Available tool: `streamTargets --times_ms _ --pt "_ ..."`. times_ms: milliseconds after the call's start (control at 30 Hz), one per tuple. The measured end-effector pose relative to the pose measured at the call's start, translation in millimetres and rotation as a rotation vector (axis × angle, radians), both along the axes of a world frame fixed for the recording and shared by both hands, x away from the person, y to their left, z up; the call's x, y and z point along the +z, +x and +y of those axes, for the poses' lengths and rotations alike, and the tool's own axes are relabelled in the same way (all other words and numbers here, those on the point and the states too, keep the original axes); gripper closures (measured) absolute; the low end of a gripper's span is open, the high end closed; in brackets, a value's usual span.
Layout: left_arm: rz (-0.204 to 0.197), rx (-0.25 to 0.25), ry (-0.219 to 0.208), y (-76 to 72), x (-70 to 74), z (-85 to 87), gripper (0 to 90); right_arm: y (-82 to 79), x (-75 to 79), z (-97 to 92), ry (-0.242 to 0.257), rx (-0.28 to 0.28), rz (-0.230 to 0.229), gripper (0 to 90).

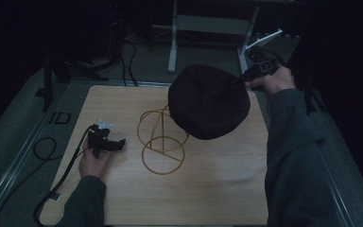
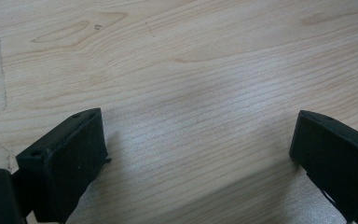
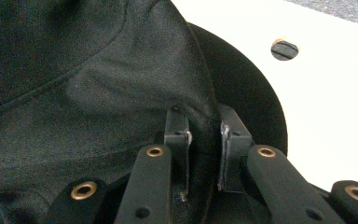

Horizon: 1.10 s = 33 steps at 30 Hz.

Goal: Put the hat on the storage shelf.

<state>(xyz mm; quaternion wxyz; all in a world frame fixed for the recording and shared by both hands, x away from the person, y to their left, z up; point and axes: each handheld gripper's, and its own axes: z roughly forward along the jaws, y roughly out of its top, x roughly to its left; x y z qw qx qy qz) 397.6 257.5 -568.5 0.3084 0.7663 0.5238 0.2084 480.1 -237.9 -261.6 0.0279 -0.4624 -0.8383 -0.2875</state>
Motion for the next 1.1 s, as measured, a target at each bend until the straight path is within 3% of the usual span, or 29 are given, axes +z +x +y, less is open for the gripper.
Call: streamTargets --times_ms 1100 --pt "0.000 0.000 0.001 0.3 0.0 0.1 3.2 -0.2 3.6 39.4 0.005 0.062 -0.016 77.6"
